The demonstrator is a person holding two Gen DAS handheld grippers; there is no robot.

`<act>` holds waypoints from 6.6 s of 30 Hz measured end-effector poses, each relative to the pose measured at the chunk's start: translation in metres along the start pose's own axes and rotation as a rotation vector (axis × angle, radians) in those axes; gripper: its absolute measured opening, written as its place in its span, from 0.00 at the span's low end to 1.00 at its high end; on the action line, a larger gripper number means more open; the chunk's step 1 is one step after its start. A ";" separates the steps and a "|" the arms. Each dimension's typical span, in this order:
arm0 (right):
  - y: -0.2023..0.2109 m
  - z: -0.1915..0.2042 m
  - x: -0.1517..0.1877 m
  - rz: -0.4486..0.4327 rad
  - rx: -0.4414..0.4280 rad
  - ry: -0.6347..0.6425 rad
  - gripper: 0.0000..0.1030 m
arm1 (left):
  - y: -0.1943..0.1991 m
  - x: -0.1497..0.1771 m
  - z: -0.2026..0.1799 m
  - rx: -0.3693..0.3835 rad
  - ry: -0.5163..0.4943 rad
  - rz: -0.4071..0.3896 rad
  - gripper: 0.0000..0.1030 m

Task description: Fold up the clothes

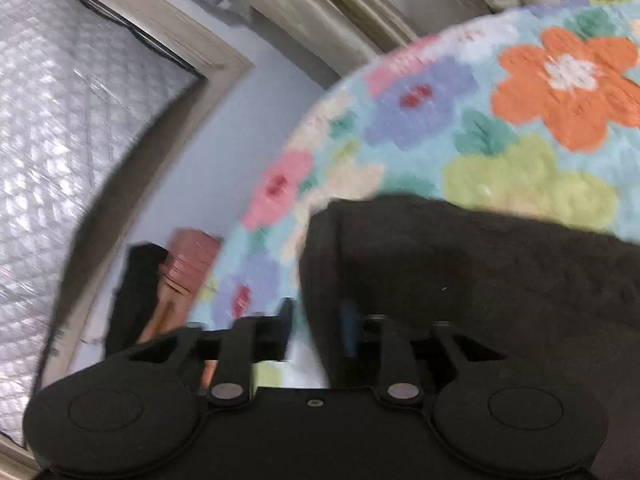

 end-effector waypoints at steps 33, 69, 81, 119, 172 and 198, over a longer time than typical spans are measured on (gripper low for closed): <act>0.467 0.013 0.282 -0.079 0.307 0.082 0.50 | 0.135 0.208 -0.212 0.300 -0.577 0.338 0.71; 0.510 -0.010 0.483 -0.014 0.433 0.167 0.64 | 0.257 0.326 -0.121 0.280 -0.461 0.134 0.73; 0.482 -0.025 0.463 -0.099 0.263 0.042 0.23 | 0.243 0.328 -0.127 0.253 -0.459 0.150 0.73; 0.501 0.004 0.392 -0.311 0.127 -0.091 0.52 | 0.207 0.211 -0.062 0.477 0.077 0.302 0.07; 0.312 0.023 0.465 -0.014 -0.411 -0.716 0.11 | 0.220 0.254 -0.012 0.392 -0.021 0.370 0.90; 0.388 0.041 0.436 -0.144 0.224 -0.089 0.69 | 0.259 0.179 -0.001 0.064 -0.375 0.095 0.10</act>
Point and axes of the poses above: each gripper's, at about its wrist camera, not at the fingertips, and y roughly against the way its jaws point, z to its left, x to its underside, the point moved 3 cm from there along -y, roughly the way its jaws point, and after that the axes turned 2 degrees about -x, right-handed, at the moved point
